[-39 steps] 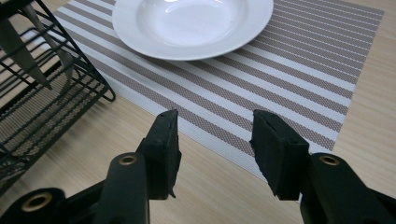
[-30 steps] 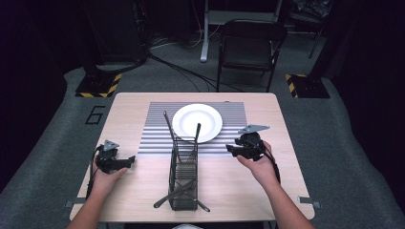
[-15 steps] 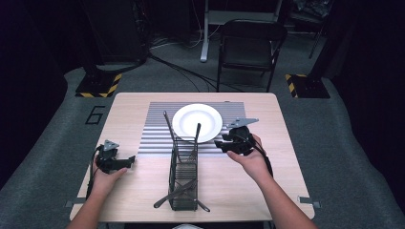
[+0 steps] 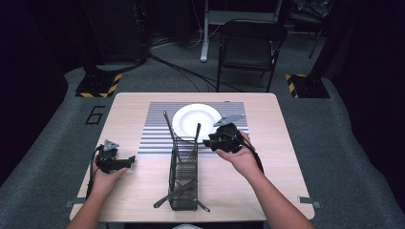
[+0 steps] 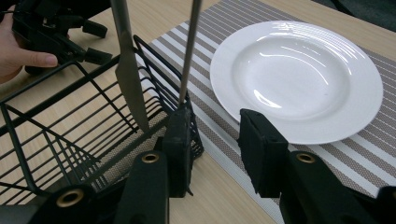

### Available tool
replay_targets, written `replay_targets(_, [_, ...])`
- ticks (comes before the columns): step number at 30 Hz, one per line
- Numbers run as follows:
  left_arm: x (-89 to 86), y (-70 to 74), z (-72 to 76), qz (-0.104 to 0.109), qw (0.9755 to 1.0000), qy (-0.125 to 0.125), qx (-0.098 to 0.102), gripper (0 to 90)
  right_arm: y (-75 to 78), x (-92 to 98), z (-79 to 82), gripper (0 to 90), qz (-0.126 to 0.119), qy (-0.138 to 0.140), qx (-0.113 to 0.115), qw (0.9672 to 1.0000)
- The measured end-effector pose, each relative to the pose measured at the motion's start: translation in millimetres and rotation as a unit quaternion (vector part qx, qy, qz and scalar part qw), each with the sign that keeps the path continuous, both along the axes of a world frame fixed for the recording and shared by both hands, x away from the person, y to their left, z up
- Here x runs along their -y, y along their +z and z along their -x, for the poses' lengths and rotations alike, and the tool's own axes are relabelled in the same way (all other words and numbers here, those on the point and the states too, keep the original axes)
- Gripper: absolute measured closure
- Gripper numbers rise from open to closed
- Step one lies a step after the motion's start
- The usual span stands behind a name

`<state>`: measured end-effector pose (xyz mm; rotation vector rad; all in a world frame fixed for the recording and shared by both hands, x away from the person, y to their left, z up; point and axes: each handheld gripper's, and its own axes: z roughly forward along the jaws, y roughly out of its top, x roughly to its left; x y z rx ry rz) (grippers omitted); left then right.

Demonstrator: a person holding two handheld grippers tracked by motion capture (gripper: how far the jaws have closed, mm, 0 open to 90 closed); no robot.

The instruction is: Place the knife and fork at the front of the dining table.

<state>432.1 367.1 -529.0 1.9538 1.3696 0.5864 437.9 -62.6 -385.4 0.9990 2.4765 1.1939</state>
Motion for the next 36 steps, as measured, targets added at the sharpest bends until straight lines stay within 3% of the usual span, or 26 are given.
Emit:
replay_targets(25, [0.0,0.0,0.0,0.0,1.0,0.0,0.0,11.8,2.3,-33.1,-13.5,65.9,-0.005,0.03,0.006,0.9995])
replay_targets(36, [-0.1,0.0,-0.1,0.0,1.0,-0.003,0.0,11.8,4.1,-34.7,-13.9,82.8,-0.001,0.023,0.015,0.9996])
